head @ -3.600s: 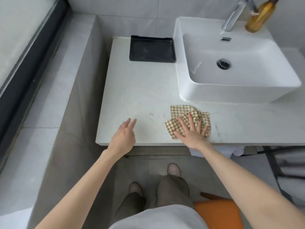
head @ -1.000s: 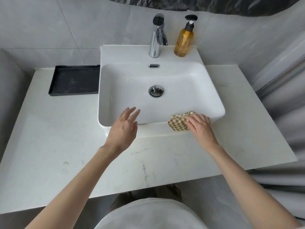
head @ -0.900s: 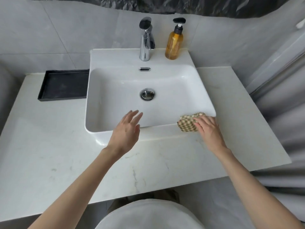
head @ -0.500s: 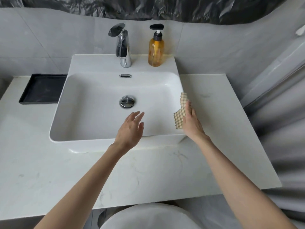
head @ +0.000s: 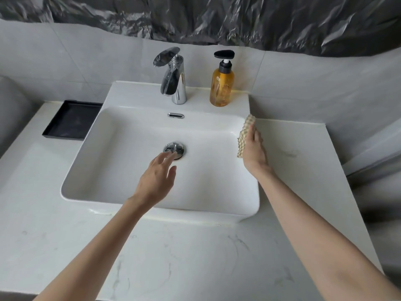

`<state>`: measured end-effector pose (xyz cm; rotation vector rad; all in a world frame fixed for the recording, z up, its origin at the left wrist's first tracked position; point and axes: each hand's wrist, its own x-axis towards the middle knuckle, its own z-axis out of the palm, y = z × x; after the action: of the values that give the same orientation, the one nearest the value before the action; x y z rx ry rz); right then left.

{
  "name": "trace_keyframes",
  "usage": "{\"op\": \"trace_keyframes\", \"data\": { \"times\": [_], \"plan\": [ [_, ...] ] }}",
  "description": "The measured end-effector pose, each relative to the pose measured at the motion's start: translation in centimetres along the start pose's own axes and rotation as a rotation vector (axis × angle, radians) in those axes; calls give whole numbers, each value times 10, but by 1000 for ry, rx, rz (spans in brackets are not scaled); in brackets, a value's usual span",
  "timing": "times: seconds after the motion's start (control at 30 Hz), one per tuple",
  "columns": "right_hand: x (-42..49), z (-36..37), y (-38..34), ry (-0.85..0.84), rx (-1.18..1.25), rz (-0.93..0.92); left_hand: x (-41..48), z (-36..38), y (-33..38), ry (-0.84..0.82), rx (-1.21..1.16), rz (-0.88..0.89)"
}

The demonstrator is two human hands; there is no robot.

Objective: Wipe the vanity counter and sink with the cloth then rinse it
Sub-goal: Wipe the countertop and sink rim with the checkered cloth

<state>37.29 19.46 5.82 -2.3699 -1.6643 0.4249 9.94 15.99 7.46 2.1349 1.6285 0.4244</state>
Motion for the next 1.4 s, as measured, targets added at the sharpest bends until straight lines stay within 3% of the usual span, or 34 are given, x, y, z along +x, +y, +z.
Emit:
{"op": "trace_keyframes", "data": {
  "times": [0.1, 0.2, 0.4, 0.57, 0.77, 0.93, 1.1, 1.27, 1.4],
  "plan": [
    [-10, -1, 10, 46, -73, -140, 5, -12, -13, 43, -1, -22],
    [-22, -12, -2, 108, 1, -210, 12, -28, -31, 82, 7, -56],
    [-31, 4, -93, 78, 246, -542, 27, -73, -78, 175, 22, -102],
    [-22, 49, -178, 94, 170, -612, 46, -106, -126, 185, 40, -125],
    [20, 70, -260, 247, -72, -460, 75, -125, -170, 52, -26, -162],
    [65, 98, -266, 146, -233, -210, 93, -124, -190, -72, -91, -164],
    [77, 103, -276, 134, -296, -170, 102, -125, -199, -97, -144, -111],
    [103, 84, -293, 98, -329, -231, 109, -129, -209, -118, -233, -127],
    [113, 93, -307, 145, -83, -33, 110, -137, -217, -127, -361, -134]
  ]
}}
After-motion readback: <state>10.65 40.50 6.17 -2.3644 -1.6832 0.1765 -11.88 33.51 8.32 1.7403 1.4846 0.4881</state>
